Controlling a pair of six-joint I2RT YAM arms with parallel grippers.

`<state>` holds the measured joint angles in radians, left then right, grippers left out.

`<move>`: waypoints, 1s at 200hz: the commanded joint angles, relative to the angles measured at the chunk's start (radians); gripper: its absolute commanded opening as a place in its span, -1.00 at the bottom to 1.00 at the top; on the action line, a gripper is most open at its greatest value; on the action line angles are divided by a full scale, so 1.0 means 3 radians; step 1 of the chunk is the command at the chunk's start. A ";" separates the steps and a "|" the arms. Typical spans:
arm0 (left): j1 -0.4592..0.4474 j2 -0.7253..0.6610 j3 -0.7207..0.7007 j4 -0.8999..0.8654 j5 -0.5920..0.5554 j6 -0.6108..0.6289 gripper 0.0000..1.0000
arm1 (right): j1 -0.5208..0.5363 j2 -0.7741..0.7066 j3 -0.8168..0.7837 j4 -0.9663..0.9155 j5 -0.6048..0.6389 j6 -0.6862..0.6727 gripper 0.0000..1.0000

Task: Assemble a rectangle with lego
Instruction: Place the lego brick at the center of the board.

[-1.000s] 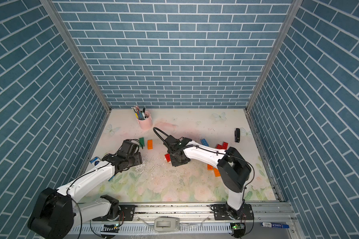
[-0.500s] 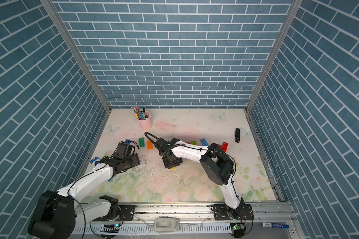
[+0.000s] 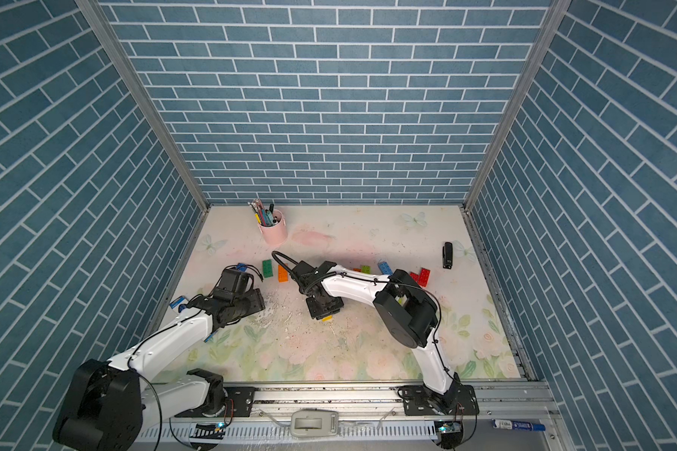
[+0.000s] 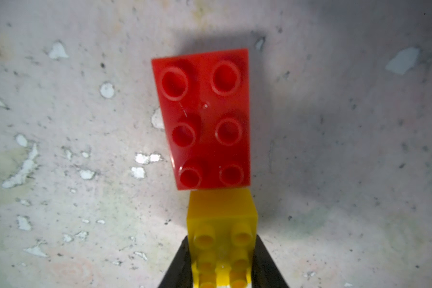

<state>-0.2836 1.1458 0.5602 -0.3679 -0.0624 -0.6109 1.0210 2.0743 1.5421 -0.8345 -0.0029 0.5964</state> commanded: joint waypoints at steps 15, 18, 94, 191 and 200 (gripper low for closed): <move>0.0030 0.0020 -0.0035 -0.0023 -0.0006 0.0022 0.41 | 0.0017 0.0129 0.0102 -0.0102 0.0001 -0.0047 -0.69; 0.0030 0.0019 -0.0037 -0.0021 -0.0007 0.0026 0.41 | 0.0017 0.0134 0.0109 -0.0107 0.0001 -0.0045 -0.69; 0.0030 0.0029 -0.0030 -0.0028 0.0012 0.0027 0.67 | 0.0012 0.0210 0.0146 -0.0123 0.0007 -0.0065 -0.70; 0.0025 0.0123 -0.0017 -0.0001 0.0129 0.0052 0.86 | -0.0011 0.0281 0.0203 -0.0164 0.0055 -0.0071 -0.70; 0.0025 0.0128 -0.0017 -0.0001 0.0129 0.0058 0.86 | -0.0008 0.0282 0.0203 -0.0169 0.0061 -0.0068 -0.70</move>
<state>-0.2817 1.1759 0.5602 -0.3679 -0.0296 -0.6052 1.0206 2.1120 1.5959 -0.8616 -0.0017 0.5938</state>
